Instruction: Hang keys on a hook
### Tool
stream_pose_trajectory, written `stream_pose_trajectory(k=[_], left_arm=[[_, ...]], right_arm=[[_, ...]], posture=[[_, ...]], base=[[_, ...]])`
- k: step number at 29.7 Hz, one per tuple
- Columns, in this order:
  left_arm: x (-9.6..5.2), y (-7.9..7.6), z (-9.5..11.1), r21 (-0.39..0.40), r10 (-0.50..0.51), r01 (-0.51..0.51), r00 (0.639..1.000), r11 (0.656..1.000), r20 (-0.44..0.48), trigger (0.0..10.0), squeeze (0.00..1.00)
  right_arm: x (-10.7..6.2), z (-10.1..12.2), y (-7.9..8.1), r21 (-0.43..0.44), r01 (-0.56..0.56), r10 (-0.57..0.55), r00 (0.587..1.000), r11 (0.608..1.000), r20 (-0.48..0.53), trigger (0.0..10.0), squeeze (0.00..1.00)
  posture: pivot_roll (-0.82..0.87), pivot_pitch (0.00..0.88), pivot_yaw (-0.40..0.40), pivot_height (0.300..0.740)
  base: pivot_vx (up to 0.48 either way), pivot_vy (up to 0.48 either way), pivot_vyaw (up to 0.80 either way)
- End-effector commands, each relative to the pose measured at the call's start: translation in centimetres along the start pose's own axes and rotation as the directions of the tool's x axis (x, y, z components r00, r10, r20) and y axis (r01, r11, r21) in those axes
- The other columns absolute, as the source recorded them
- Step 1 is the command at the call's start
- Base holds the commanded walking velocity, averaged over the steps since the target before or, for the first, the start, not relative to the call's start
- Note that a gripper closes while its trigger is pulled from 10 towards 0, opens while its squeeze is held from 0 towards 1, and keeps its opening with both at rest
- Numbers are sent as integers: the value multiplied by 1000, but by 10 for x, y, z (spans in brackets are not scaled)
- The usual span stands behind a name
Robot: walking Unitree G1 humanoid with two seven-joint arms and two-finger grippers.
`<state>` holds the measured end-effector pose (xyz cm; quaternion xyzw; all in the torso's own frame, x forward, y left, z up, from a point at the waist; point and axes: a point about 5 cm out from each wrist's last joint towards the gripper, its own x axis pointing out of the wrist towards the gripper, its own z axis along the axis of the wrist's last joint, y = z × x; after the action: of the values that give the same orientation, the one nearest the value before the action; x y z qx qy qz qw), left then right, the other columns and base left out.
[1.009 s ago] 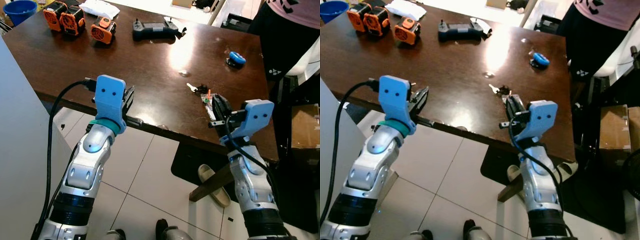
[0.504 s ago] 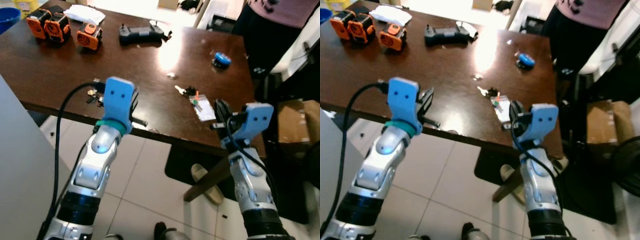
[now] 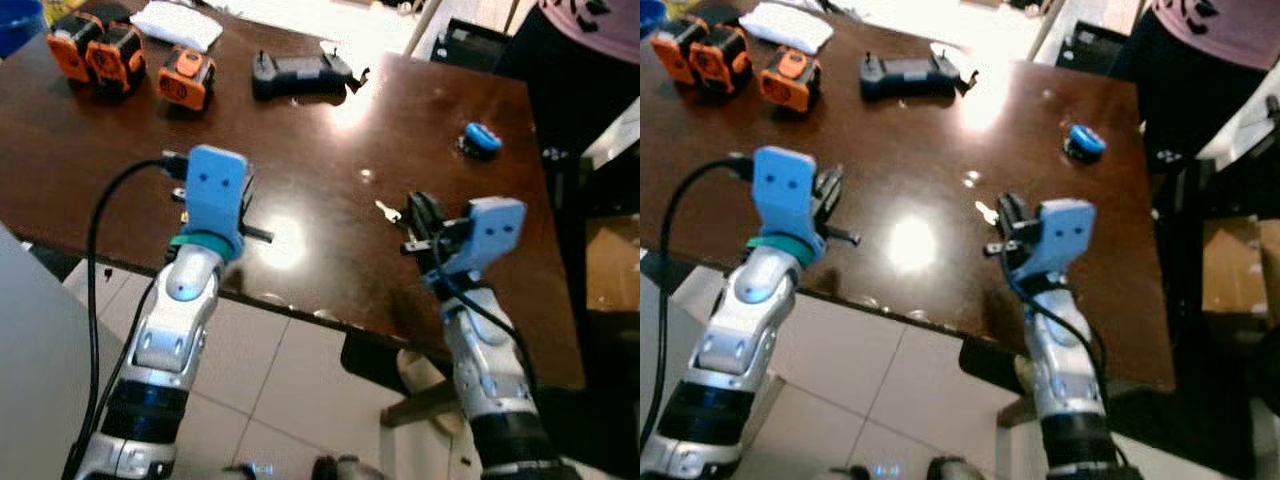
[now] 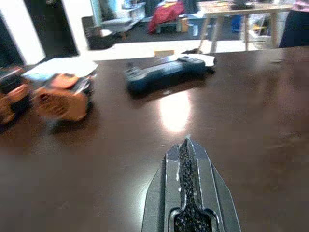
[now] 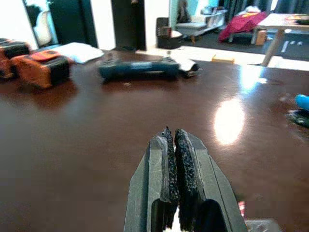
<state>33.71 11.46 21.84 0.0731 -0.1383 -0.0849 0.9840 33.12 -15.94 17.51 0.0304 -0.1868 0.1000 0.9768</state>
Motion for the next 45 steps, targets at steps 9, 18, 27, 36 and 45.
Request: stream_pose_trajectory(k=[9, 18, 27, 36, 45], left_arm=[[-8, -11, -19, 63, -113, 119, 989, 991, -93, 10000, 0], [-34, 4, -37, 191, -267, 313, 935, 930, -232, 10000, 0], [-44, 34, -32, 183, -156, 241, 911, 953, -382, 10000, 690], [-49, 33, -38, 116, -162, 238, 877, 964, -452, 10000, 1000], [-49, 24, -49, 105, -147, 231, 847, 967, -512, 10000, 0]], right_arm=[[-6, -4, -8, -19, 26, -26, 1000, 999, -16, 10000, 0], [-11, -7, -10, -38, 22, -23, 999, 999, -30, 10000, 0], [-13, -12, -7, -31, 20, -22, 999, 999, -43, 10000, 0], [-13, -13, -3, -25, 9, -10, 999, 1000, -49, 10000, 0], [-14, -15, -3, -24, 11, -12, 998, 1000, -55, 10000, 0]], posture=[[-29, 142, -14, 740], [-28, 150, -5, 740], [-5, 169, -6, 740], [-5, 176, -5, 740], [-9, 182, -6, 740]], base=[[31, 0, 0], [0, 0, 0], [0, 0, 0], [0, 0, 0], [0, 0, 0]])
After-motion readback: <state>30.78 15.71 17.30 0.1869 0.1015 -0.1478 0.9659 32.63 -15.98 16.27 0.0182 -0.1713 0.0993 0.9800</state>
